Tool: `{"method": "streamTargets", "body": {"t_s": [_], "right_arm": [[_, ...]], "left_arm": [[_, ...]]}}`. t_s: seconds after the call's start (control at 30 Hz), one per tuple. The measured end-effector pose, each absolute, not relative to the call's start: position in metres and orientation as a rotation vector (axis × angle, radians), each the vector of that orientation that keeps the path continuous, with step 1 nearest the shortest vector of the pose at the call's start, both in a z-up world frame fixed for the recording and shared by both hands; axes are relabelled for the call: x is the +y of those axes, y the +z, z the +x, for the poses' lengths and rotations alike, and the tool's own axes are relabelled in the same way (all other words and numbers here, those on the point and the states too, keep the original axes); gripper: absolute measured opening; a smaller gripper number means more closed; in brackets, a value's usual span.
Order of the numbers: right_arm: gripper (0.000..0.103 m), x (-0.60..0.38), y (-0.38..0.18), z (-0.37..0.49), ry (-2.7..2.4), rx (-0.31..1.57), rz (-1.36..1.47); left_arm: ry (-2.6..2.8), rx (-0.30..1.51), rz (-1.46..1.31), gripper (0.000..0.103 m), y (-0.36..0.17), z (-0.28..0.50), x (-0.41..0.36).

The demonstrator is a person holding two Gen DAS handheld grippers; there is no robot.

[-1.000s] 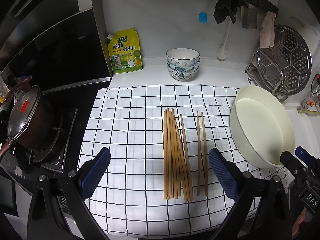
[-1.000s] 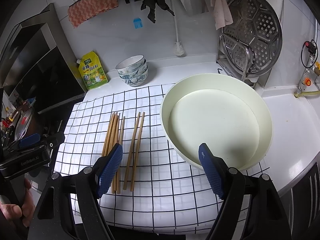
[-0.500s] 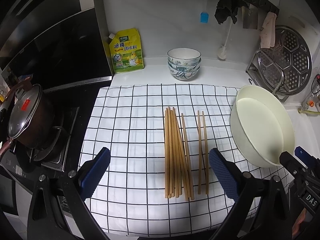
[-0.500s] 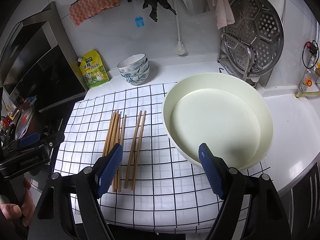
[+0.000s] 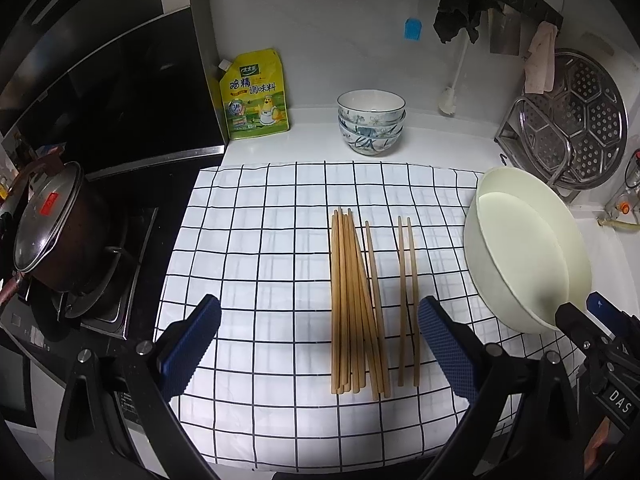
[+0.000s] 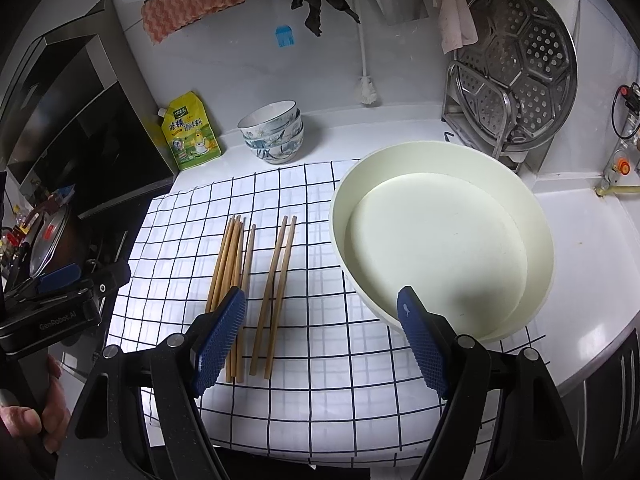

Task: Organize utensils
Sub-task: 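Lower the left tool toward the chopsticks while the right tool also approaches them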

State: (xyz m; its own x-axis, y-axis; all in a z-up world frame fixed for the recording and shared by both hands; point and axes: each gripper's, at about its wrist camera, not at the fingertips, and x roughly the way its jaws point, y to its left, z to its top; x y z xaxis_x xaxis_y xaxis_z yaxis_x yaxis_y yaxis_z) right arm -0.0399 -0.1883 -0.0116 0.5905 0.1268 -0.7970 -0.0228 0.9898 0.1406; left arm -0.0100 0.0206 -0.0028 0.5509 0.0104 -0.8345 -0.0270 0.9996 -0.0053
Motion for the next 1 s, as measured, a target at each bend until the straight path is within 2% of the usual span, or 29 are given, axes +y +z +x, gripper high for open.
{"method": "streamTargets", "body": {"t_s": [0.27,0.6,1.0], "right_arm": [[0.075,-0.173,-0.028,-0.032,0.13,0.951,0.081],[0.075,-0.138,-0.089,-0.015,0.187,1.068,0.056],[0.075,-0.127,-0.149,0.006,0.121,1.123,0.084]], "left_arm": [[0.026,1.016,-0.008,0.097,-0.028,0.002,0.034],[0.026,1.11,-0.043,0.097,-0.098,0.024,0.063],[-0.033,1.117,-0.023,0.097,-0.143,0.045,0.06]]}}
